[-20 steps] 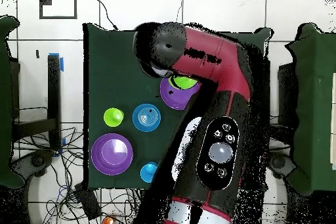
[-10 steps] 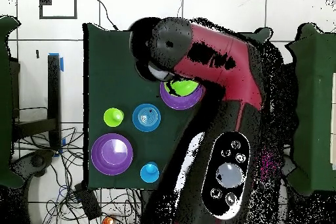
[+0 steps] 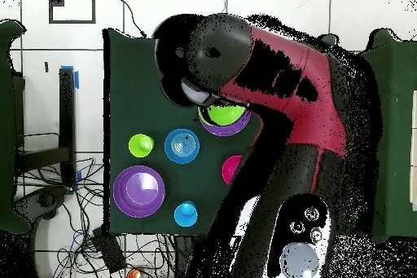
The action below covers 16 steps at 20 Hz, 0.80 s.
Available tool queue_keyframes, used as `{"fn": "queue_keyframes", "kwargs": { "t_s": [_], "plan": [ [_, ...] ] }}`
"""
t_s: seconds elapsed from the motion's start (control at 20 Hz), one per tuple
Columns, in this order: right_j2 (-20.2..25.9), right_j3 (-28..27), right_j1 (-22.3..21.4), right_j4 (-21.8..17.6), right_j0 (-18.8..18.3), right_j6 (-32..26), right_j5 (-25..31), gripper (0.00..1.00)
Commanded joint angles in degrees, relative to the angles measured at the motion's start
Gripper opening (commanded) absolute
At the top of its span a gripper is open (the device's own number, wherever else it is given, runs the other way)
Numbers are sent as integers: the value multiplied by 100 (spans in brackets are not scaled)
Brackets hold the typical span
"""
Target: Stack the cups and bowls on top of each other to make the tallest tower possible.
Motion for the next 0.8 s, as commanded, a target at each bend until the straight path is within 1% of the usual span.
{"fn": "queue_keyframes", "kwargs": {
  "t_s": [0.05,0.25,0.4,0.55,0.65,0.8],
  "plan": [
    [331,345,-368,-160,-76,133,1003,0],
    [342,364,-543,-173,-129,53,1169,0],
    [396,277,-575,-162,-211,13,1361,0],
    [413,290,-671,-166,-226,1,1434,0],
    [408,264,-786,-195,-235,-47,1605,0],
    [410,34,-1006,-223,-296,-105,2107,0]
  ]
}}
